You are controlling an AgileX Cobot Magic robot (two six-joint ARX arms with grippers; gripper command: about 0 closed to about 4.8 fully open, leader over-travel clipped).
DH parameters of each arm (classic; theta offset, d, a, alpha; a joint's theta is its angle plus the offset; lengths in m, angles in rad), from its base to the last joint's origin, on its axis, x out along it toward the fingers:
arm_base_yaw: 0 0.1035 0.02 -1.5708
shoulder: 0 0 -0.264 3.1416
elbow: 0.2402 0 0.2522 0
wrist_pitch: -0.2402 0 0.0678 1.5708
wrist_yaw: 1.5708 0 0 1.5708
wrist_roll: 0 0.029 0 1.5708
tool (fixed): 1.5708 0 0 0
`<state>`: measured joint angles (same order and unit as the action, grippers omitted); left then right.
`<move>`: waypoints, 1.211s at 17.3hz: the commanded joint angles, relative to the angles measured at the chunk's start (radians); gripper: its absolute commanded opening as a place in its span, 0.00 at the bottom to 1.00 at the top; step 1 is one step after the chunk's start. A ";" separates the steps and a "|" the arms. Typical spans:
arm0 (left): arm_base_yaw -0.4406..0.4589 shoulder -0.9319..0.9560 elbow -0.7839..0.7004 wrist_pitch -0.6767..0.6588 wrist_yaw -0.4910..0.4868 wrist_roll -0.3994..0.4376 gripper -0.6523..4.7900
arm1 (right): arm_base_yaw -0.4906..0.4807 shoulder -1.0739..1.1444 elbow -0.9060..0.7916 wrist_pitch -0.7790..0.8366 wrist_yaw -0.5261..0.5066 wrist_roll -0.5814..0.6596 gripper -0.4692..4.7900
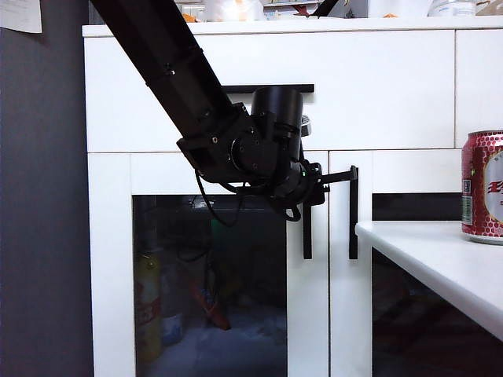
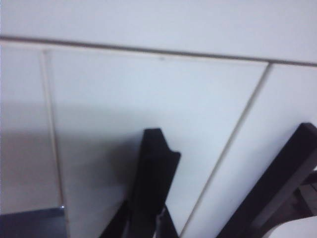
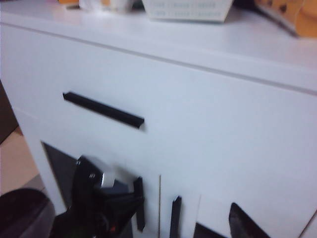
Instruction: Open the left door of the white cabinet, pick up a can of beverage from the table on the right, place it inside the cabinet, and finally close the cabinet door.
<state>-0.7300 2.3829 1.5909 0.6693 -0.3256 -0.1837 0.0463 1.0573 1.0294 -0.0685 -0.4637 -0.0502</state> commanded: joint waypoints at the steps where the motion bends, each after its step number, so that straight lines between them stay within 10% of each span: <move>1: -0.011 -0.007 0.005 0.042 0.042 -0.033 0.11 | 0.000 -0.016 0.005 0.030 0.002 -0.003 0.97; 21: -0.012 -0.015 -0.067 0.123 0.042 -0.033 0.11 | 0.003 -0.021 0.005 0.037 0.046 0.050 0.97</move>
<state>-0.7300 2.3810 1.5452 0.7380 -0.3157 -0.1799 0.0494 1.0409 1.0298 -0.0502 -0.4191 -0.0044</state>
